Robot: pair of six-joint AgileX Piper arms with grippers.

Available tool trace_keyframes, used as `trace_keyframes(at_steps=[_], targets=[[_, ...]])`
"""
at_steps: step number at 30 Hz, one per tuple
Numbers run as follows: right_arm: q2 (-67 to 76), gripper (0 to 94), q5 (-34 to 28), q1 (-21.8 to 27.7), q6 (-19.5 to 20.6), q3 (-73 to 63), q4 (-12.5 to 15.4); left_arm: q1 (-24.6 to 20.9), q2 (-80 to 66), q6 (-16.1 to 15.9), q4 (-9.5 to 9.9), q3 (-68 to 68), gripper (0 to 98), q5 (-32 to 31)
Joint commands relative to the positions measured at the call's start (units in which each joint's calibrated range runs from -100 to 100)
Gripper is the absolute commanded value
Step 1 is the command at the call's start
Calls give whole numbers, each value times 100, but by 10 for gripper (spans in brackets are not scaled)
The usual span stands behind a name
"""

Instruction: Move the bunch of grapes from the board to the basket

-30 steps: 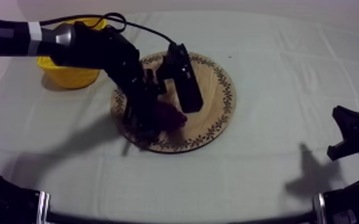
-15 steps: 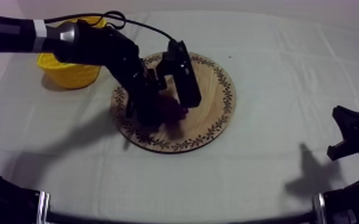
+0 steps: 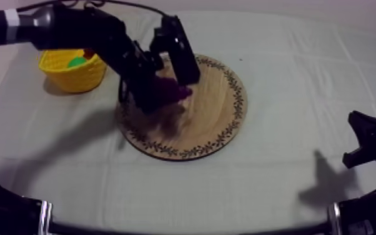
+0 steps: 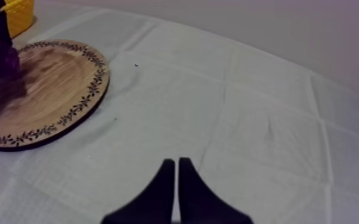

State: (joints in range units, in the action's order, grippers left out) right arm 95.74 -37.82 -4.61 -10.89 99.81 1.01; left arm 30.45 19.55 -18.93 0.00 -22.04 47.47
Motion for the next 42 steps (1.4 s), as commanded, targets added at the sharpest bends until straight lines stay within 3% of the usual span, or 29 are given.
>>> trace_keyframes(at_steps=[1, 9, 20, 30, 42], targets=[[1, 4, 0, 2, -3, -3, -1, -43, -314, 46, -20, 10, 532, 154], [1, 4, 0, 2, -3, -3, -1, -408, -1431, 149, -4, -364, 510, 698], [1, 4, 0, 2, -3, -3, -1, -1308, -2417, 204, 95, -458, 548, 1623], [1, 4, 0, 2, -3, -3, -1, -2076, -1951, 331, 243, 825, 534, 1689], [1, 4, 0, 2, -3, -3, -1, -2524, -916, 905, 336, 1786, 511, 1426]])
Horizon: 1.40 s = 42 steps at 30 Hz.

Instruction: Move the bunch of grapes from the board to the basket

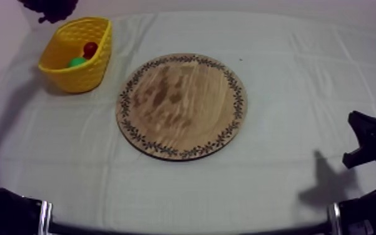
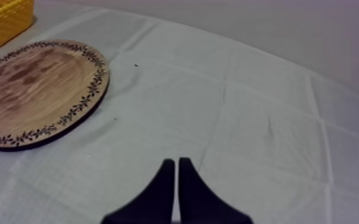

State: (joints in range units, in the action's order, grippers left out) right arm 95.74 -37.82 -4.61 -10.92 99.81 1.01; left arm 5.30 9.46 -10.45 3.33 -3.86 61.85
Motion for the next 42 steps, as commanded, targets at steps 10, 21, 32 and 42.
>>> trace_keyframes(at_steps=[10, 21, 32, 42], targets=[[1, 4, 0, 2, 0, -3, -1, -10, 578, 180, 27, -607, 490, -450], [1, 4, 0, 2, 0, -3, -1, -23, 851, 206, 56, -730, 472, -601], [1, 4, 0, 2, 0, -3, -1, -83, 888, 208, 32, -709, 611, -792], [1, 4, 0, 2, 0, -3, -1, -130, 835, 154, 35, -660, 948, -815]])
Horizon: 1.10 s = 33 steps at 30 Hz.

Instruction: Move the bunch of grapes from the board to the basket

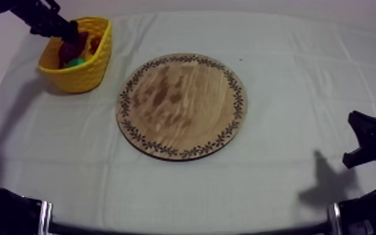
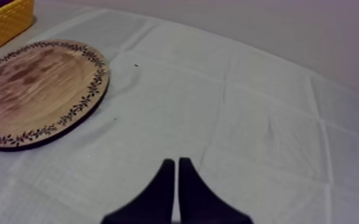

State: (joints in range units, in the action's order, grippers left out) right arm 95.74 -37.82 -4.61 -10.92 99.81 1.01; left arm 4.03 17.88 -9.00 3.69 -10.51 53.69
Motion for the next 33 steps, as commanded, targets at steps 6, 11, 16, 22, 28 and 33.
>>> trace_keyframes(at_steps=[6, 11, 16, 22, 28, 33], targets=[[1, 4, 0, 2, 0, -3, -1, 4, -236, 204, 1, 47, 949, -6], [1, 4, 0, 2, 0, -3, -1, 32, -626, 552, 23, 50, 921, -7], [1, 4, 0, 2, 0, -3, -1, -60, -1190, 737, -35, -122, 831, -177], [1, 4, 0, 2, 0, -3, -1, -262, -2110, 779, -73, -679, 358, -1158], [1, 4, 0, 2, 0, -3, -1, -437, -3148, 678, -86, -1328, 45, -1578], [1, 4, 0, 2, 0, -3, -1, -608, -4222, 762, -141, -2409, 8, -2094]])
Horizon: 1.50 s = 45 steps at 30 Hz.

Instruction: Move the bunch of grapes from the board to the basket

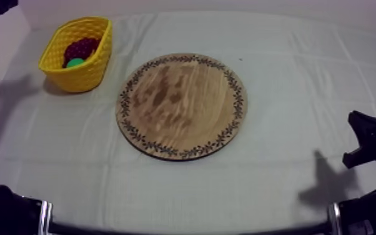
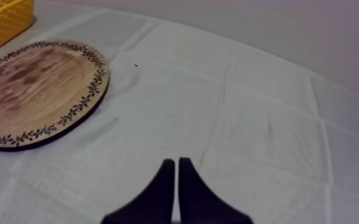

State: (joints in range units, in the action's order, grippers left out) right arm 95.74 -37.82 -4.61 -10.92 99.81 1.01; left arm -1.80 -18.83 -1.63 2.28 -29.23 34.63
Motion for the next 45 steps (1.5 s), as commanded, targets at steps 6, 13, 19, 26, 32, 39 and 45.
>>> trace_keyframes(at_steps=[6, 13, 19, 26, 32, 39, 45], targets=[[1, 4, 0, 2, 0, -3, -1, -71, -2282, 274, 8, -2258, 1, -671], [1, 4, 0, 2, 0, -3, -1, 15, -4295, 214, 6, -4036, 0, -778], [1, 4, 0, 2, 0, -3, -1, 47, -5686, 71, 8, -5236, 0, -843], [1, 4, 0, 2, -1, -3, -1, 30, -6841, -87, 12, -6306, 0, -852], [1, 4, 0, 2, 0, -3, -1, 11, -7453, -118, 99, -6869, 0, -852], [1, 4, 0, 2, 0, -3, -1, -11, -7880, -105, 160, -7050, 0, -574], [1, 4, 0, 2, 0, -3, -1, -102, -8066, -68, 101, -7064, 0, -531]])
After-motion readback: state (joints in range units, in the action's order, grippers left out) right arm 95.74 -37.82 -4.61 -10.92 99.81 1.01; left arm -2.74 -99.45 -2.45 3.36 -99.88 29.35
